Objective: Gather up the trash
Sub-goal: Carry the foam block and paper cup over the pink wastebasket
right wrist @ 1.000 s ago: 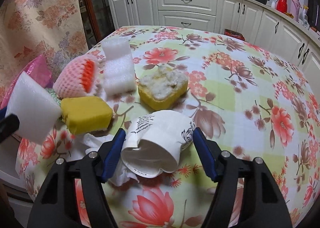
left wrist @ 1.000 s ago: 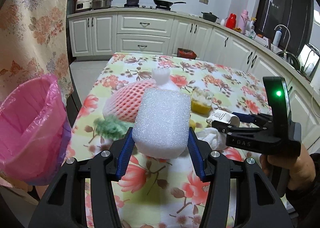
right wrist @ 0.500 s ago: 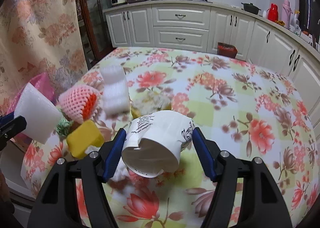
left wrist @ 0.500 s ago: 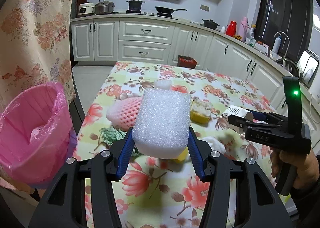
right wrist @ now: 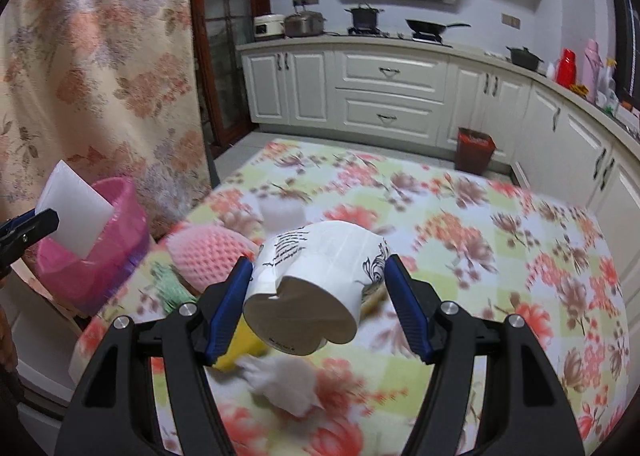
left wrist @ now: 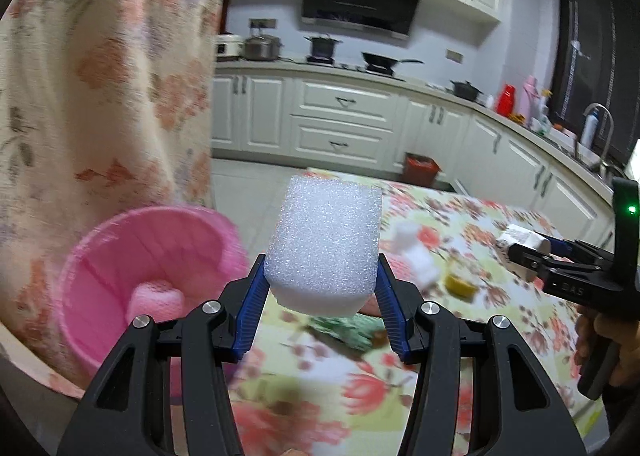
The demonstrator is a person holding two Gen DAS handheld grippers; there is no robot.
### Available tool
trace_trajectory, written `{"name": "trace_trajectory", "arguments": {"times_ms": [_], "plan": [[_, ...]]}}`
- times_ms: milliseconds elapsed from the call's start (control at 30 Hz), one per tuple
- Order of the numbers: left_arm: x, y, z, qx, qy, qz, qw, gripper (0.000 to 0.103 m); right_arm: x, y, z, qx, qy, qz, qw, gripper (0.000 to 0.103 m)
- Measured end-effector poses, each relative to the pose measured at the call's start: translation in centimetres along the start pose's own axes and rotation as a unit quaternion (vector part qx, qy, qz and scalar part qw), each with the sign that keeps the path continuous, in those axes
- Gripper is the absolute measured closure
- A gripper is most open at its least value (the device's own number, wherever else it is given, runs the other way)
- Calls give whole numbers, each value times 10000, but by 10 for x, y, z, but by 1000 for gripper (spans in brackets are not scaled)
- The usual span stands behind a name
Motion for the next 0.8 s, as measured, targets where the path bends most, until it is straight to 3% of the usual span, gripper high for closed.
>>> {"name": "trace_trajectory", "arguments": {"times_ms": [533, 800], "plan": [[32, 24, 103, 481, 829, -378, 9947, 54, -18, 70, 112, 647, 726, -317, 9948, 37], [42, 25, 133, 623, 1091, -438, 9911, 54, -30, 96, 177, 932, 1191, -397, 9877, 37]]}}
Point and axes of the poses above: each gripper's, at about its wrist camera, not at the fingertips, and x roughly against the way its jaws point, z to its left, y to its top, the point moved 8 cm from there along -x, roughly the way its jaws point, and after that the axes turned 5 degrees about x, right-handed, at the moved point
